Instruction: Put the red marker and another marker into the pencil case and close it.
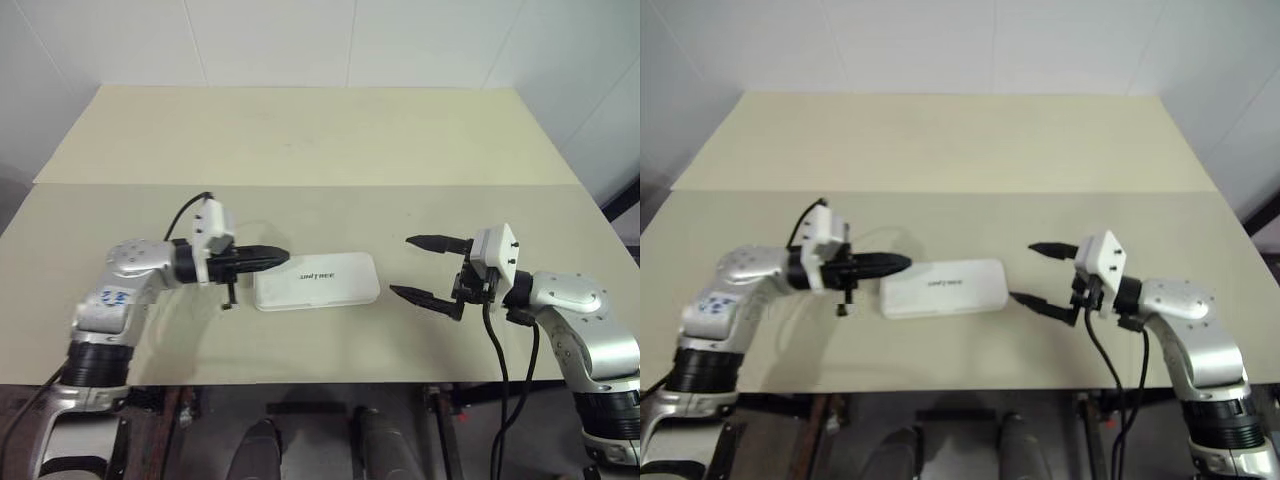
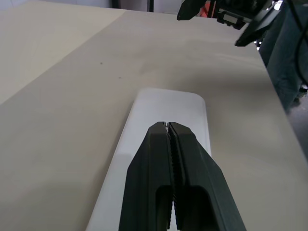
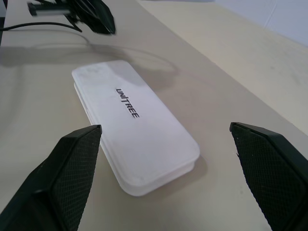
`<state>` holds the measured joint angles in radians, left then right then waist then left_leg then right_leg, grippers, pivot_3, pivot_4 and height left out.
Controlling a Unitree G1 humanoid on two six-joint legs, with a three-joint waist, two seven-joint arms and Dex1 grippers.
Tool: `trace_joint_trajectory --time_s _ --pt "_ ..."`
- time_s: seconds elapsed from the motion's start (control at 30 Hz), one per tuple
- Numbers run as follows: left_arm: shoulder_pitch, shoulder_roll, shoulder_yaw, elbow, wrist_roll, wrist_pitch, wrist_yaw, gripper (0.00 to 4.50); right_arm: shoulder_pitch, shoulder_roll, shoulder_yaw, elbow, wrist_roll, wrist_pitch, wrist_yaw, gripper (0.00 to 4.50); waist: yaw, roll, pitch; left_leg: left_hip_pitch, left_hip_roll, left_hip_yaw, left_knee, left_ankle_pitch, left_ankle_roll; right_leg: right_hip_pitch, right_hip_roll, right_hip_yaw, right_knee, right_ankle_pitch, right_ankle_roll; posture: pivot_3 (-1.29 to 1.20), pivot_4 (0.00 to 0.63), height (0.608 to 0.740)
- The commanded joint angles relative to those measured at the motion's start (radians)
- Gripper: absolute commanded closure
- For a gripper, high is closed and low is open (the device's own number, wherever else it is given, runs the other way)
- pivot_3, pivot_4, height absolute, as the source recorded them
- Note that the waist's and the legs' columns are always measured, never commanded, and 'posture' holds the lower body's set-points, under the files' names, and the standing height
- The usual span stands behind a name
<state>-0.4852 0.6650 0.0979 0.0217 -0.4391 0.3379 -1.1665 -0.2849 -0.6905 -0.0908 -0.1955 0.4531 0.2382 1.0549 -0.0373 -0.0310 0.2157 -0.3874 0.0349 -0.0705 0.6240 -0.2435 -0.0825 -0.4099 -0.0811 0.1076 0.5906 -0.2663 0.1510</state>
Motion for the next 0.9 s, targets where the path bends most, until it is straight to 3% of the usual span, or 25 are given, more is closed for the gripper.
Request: trace_joint_trajectory --time_s 0.03,0.1,0.2,0.57,0.9 --pt "0.029 0.037 0.078 -0.037 -0.047 -0.021 -0.003 4.46 -0.015 -0.017 -0.031 -0.014 0.022 -0.004 0.007 0.00 0.000 0.000 0.000 0.000 0.000 0.000 0.000 0.000 0.000 0.000 0.000 0.000 0.000 0.000 0.000 0.00 0.150 0.740" --pt "0.048 0.039 0.104 -0.043 -0.054 -0.036 0.004 4.46 -0.015 -0.023 -0.038 -0.010 0.024 -0.004 0.008 0.00 0.000 0.000 0.000 0.000 0.000 0.000 -0.001 0.000 0.000 0.000 0.000 0.000 0.000 0.000 0.000 0.00 0.150 0.740" --pt "0.087 0.059 0.167 -0.048 -0.076 -0.046 0.012 3.83 -0.012 -0.027 -0.052 -0.015 0.024 0.003 -0.008 0.00 0.000 0.000 0.000 0.000 0.000 0.000 -0.001 0.000 0.000 0.000 0.000 0.000 -0.001 0.000 0.000 0.00 0.150 0.740" --pt "0.188 0.049 0.195 -0.163 -0.098 -0.051 0.079 0.19 -0.036 -0.055 -0.109 0.003 0.031 -0.001 -0.018 0.00 0.003 0.000 0.000 0.000 0.000 0.000 -0.002 0.000 0.000 0.000 0.000 0.000 -0.002 0.000 0.000 0.00 0.150 0.740" --pt "0.216 0.009 0.190 -0.234 -0.095 -0.109 0.139 0.05 -0.047 -0.090 -0.154 0.025 0.051 -0.019 -0.010 0.00 0.002 0.000 0.000 0.000 0.000 0.000 -0.002 0.000 0.000 0.000 0.000 0.000 -0.002 0.000 0.000 0.00 0.150 0.740"
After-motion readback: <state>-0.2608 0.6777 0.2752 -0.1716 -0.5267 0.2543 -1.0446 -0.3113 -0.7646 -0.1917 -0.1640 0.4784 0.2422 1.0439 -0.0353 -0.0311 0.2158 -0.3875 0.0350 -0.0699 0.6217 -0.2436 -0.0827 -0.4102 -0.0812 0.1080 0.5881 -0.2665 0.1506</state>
